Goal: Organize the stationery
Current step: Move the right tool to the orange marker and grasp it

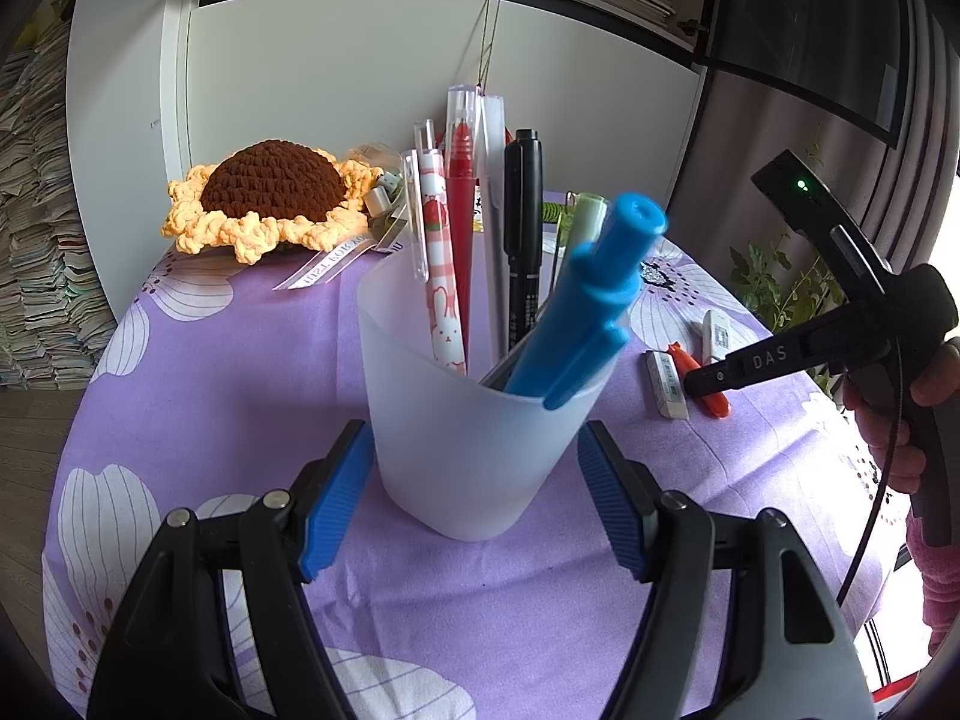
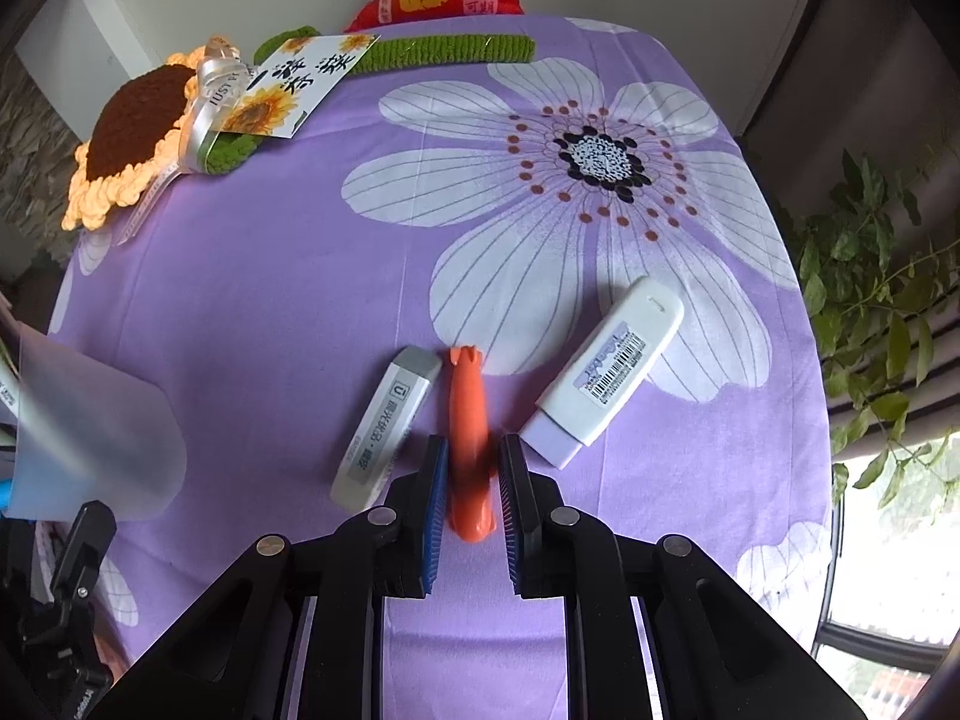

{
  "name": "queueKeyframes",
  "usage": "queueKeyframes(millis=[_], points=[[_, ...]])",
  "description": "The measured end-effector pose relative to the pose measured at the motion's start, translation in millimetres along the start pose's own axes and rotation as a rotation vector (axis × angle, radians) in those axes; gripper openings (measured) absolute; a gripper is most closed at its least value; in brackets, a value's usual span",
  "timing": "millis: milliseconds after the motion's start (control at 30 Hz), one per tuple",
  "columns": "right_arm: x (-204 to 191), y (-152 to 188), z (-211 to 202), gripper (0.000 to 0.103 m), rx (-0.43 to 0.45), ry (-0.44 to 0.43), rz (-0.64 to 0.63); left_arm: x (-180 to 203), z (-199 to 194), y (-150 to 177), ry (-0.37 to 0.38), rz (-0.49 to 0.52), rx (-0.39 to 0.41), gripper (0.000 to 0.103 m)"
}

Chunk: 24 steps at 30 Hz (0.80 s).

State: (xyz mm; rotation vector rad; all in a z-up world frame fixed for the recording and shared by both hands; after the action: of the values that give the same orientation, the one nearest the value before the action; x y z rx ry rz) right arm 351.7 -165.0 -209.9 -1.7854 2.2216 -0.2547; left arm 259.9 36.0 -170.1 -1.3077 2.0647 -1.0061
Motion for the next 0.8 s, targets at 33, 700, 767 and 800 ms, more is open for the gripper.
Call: queueKeyframes(millis=[33,700,767,800], points=[[-1,-1,0,0.020,0.001,0.000,-0.003,0,0,0,0.000,0.000,0.000,0.069],[-8,-15,-4,0.014,0.076,0.005,-0.024,0,0,0,0.001,0.001,0.000,0.069],[-8,-14,-19,0.014,0.109,-0.028,-0.019,0,0,0,0.001,0.001,0.000,0.069],[-9,-13,-30,0.014,0.132,-0.048,-0.024,0,0,0,0.001,0.001,0.000,0.069]])
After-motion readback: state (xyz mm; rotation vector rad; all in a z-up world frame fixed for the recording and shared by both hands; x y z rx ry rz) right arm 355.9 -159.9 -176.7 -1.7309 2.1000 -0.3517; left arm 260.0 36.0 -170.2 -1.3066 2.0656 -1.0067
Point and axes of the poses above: each gripper's, at about its wrist camera, not at the fingertips, and z roughly the way its jaws point, x to its right, y to its underside, the point moved 4 cm from there along z, roughly the way its jaws point, and after that the axes turned 11 degrees about z, right-handed, at the moved point
